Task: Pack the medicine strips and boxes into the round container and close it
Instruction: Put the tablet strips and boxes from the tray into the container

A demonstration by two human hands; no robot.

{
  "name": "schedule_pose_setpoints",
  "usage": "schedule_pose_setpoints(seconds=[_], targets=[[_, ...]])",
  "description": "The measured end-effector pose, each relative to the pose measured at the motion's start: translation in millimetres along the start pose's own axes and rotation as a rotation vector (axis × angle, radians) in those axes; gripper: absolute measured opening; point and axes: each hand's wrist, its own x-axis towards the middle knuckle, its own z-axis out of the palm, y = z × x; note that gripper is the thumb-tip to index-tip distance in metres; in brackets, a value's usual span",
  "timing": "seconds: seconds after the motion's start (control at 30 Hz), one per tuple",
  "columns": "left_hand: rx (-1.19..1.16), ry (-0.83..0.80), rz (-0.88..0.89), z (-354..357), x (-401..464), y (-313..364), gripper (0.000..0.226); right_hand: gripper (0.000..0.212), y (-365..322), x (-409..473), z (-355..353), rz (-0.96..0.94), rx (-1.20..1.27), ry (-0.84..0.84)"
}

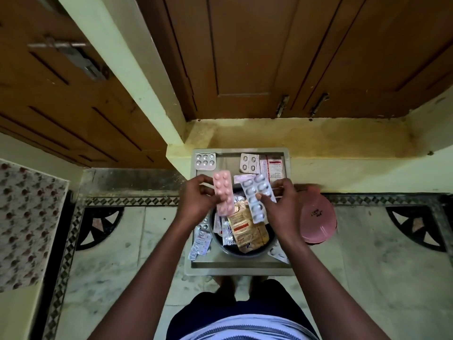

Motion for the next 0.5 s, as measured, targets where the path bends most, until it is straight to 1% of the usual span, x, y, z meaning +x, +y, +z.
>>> schedule_pose_setpoints(seconds=[0.1, 0.2, 0.27, 0.3, 0.33, 0.37, 0.43, 0.5], targets=[[0.211, -0.052, -0.013, 23, -25, -16, 0.043, 0.028, 11, -12, 3, 0.021, -0.037, -0.050], [0.419, -0.018, 0.071, 37, -40, -35, 0.054, 0.028, 22, -22, 6, 0.005, -0.138, -0.098], [0.525, 0.011, 0.126, 41, -46, -41, 0.066, 0.023, 25, -26, 9, -0.008, -0.186, -0.114], [0.584, 0.024, 0.152, 42, -48, -41, 0.068, 0.021, 27, -27, 11, -0.023, -0.205, -0.121], [0.640, 0.031, 0.173, 43, -50, -42, 0.066, 0.019, 28, -28, 12, -0.041, -0.231, -0.132], [0.678, 0.031, 0.192, 44, -51, -41, 0.059, 0.019, 29, -29, 14, -0.063, -0.264, -0.146], [0.723, 0.023, 0.213, 45, -51, -40, 0.038, 0.021, 30, -30, 17, -0.128, -0.348, -0.178], [0.740, 0.030, 0.214, 46, -50, -40, 0.024, 0.018, 27, -30, 20, -0.189, -0.510, -0.223]])
